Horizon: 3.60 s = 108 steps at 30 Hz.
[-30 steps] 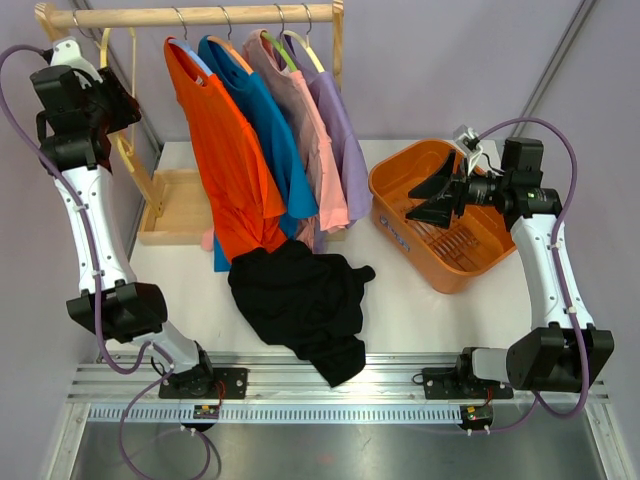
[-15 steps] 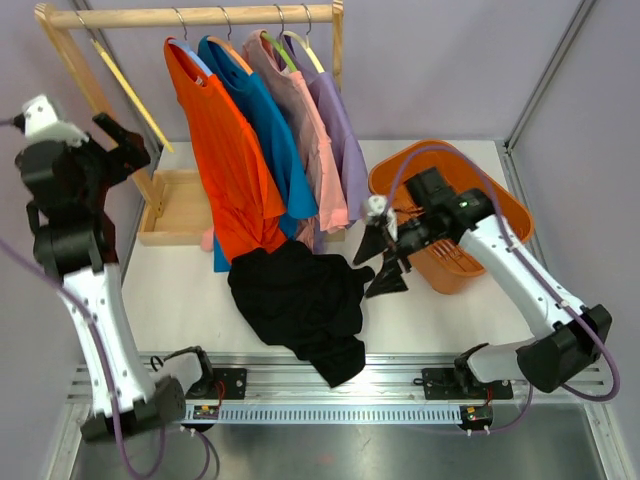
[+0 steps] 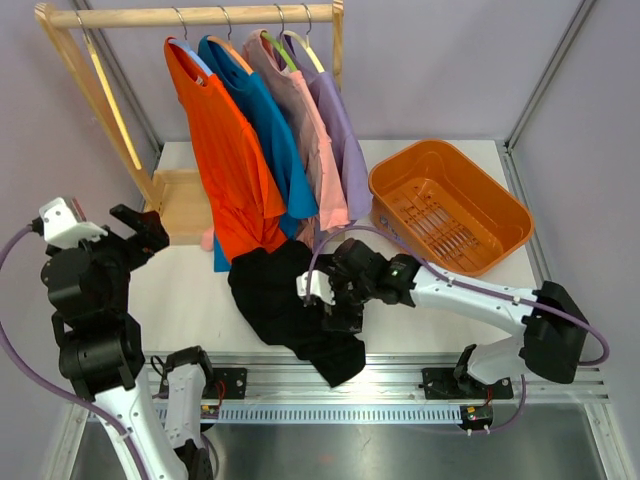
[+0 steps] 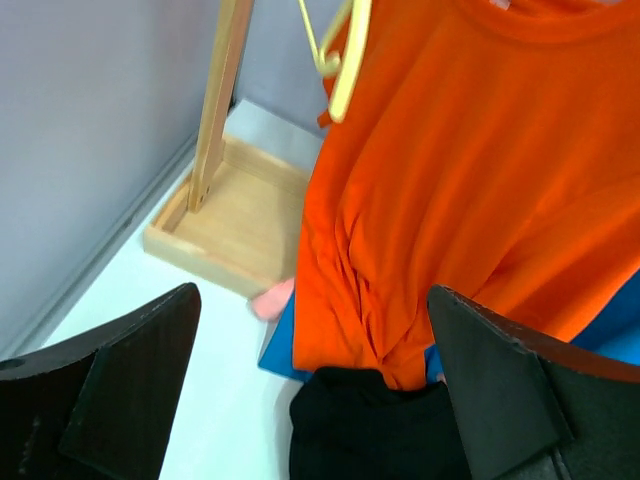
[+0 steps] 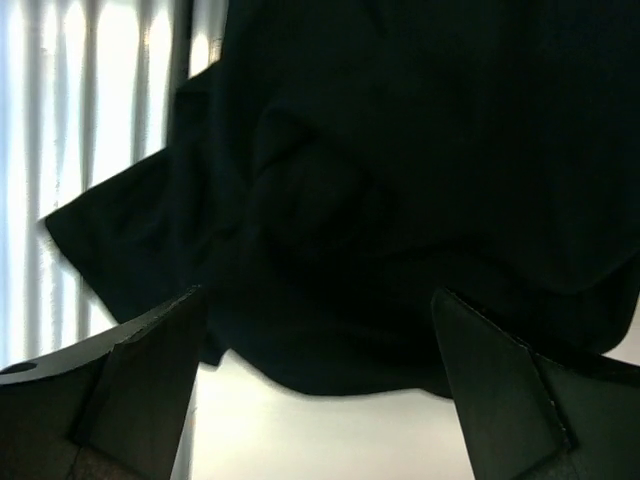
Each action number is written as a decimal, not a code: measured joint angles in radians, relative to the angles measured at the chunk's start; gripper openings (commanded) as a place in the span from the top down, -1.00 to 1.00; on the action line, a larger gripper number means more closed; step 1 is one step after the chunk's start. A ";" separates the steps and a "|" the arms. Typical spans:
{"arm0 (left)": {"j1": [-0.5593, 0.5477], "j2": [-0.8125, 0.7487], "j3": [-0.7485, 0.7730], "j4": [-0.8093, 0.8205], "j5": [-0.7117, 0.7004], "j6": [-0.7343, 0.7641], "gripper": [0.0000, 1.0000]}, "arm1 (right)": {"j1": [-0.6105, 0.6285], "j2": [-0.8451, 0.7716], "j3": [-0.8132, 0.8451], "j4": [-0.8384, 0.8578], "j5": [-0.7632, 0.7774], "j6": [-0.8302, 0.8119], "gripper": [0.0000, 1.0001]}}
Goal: Remove the t-shirt from the hanger
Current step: Place the tshirt into the basket
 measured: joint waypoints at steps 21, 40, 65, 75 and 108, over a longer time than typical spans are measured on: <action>0.000 -0.207 -0.166 -0.227 0.040 -0.062 -0.98 | 0.036 0.470 0.217 -0.020 0.014 0.019 0.65; 0.000 -0.254 -0.228 -0.230 0.089 -0.087 -0.98 | -0.451 0.041 0.547 -0.667 -0.503 -0.315 1.00; 0.000 -0.220 -0.246 -0.138 0.127 -0.096 -0.98 | -1.252 0.137 1.126 -0.128 -0.547 0.502 1.00; 0.000 -0.255 -0.241 -0.072 0.149 -0.129 -0.98 | -1.251 0.281 0.908 -0.168 -0.462 0.456 1.00; 0.000 0.077 0.022 0.147 0.553 -0.327 -0.98 | -1.169 0.331 0.706 -0.275 -0.246 0.220 -0.80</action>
